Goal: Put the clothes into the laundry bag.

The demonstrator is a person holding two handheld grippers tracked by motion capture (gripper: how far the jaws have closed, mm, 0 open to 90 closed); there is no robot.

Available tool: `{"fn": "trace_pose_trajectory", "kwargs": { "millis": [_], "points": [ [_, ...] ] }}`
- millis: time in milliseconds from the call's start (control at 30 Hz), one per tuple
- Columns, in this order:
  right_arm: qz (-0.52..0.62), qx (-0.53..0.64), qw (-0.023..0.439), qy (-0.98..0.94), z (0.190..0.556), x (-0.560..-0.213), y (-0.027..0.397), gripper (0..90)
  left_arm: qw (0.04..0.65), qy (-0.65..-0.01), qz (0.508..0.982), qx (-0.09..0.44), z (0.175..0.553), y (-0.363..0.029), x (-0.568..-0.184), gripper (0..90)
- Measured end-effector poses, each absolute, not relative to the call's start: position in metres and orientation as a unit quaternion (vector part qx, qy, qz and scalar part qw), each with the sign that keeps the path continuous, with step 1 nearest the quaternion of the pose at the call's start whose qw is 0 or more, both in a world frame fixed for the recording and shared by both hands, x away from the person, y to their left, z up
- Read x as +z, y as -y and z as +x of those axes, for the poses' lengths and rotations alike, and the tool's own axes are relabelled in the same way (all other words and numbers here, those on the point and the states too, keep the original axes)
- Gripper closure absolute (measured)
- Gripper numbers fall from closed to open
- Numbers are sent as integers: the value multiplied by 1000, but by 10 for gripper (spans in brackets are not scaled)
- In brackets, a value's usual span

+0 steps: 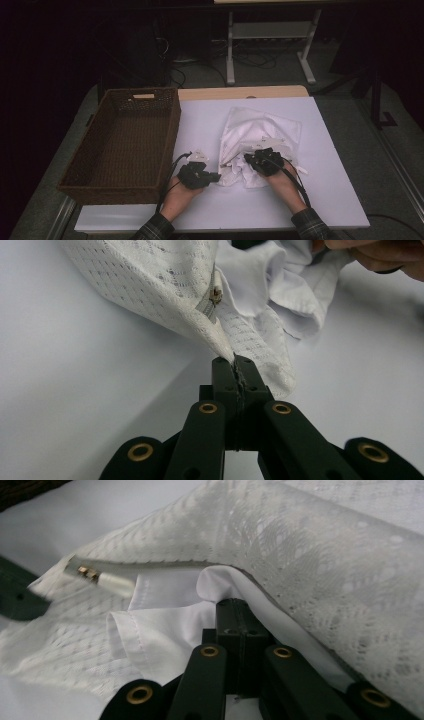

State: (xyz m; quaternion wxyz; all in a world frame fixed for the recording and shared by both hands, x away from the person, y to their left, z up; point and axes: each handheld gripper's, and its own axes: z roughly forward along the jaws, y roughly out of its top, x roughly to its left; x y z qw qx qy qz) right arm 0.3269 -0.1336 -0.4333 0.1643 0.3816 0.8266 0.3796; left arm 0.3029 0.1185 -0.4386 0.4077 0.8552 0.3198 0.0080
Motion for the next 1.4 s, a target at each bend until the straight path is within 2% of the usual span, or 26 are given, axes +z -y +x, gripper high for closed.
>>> {"fn": "trace_pose_trajectory", "kwargs": {
  "millis": [400, 533, 633, 767, 900, 1100, 1400],
  "points": [
    [398, 367, 189, -819, 343, -437, 129, 898, 403, -317, 859, 3, 303, -118, -440, 896],
    [398, 374, 181, -818, 344, -437, 131, 896, 401, -315, 860, 5, 304, -118, -441, 896],
    [387, 383, 164, -822, 341, -434, 134, 818, 401, -313, 861, 6, 304, -118, -441, 895],
    [366, 398, 149, -828, 329, -424, 139, 725, 401, -314, 861, 7, 305, -119, -441, 895],
    [346, 413, 133, -832, 312, -414, 149, 676, 401, -314, 861, 7, 305, -119, -442, 895],
    [338, 427, 121, -830, 282, -402, 176, 665, 398, -313, 862, 7, 305, -119, -442, 895],
    [367, 404, 97, -832, 253, -428, 211, 669, 394, -313, 864, 7, 305, -118, -443, 894]
  ]
}}
